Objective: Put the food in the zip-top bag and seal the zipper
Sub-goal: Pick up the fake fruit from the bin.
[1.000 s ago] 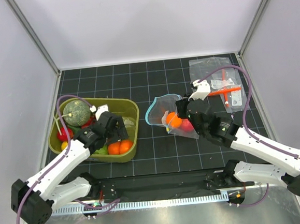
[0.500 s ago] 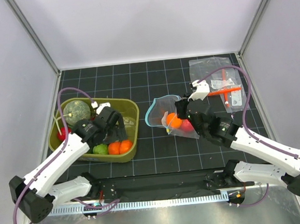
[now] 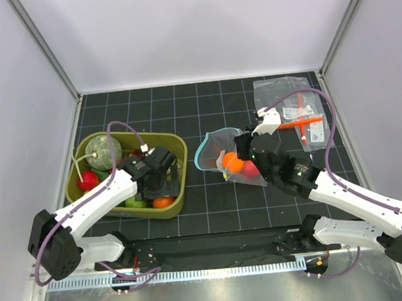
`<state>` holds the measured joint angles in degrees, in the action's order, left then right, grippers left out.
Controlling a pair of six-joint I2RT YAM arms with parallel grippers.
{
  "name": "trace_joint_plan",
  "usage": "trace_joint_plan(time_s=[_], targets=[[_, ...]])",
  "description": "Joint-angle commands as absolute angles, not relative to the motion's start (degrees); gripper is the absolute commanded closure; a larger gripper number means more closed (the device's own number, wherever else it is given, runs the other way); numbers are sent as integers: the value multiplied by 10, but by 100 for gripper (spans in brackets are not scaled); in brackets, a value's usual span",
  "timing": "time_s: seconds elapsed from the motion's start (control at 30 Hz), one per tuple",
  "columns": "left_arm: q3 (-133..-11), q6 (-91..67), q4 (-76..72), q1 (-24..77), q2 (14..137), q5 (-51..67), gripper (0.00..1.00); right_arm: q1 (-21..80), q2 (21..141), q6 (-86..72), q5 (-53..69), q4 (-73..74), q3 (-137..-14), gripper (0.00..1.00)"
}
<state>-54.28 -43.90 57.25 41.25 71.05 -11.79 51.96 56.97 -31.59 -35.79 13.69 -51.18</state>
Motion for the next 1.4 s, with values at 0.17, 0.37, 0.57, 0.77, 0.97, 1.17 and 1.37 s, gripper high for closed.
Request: trace_joint_plan(time_s=[0.17,0.37,0.57,0.77,0.97,1.17,1.37], targets=[[-464,-470,453,423,783,-103,0,520,556,-314,-363,105,-513,93],[-435,-465,404,425,815,-88,14,520,558,-314,-361,104,-514,93],[-459,-477,424,427,723,-116,49,520,558,-314,-362,105,-514,93],[-526,-476,501,428,594,-162,58,521,559,-312,-365,105,-514,93],[-604,-461,550,427,529,-190,63,520,561,-313,-365,104,-513,93],[-673,-446,567,427,545,-165,64,520,563,-313,-357,101,-513,94],[-707,-434,489,427,595,-75,65,520,564,-313,-328,95,-513,94]])
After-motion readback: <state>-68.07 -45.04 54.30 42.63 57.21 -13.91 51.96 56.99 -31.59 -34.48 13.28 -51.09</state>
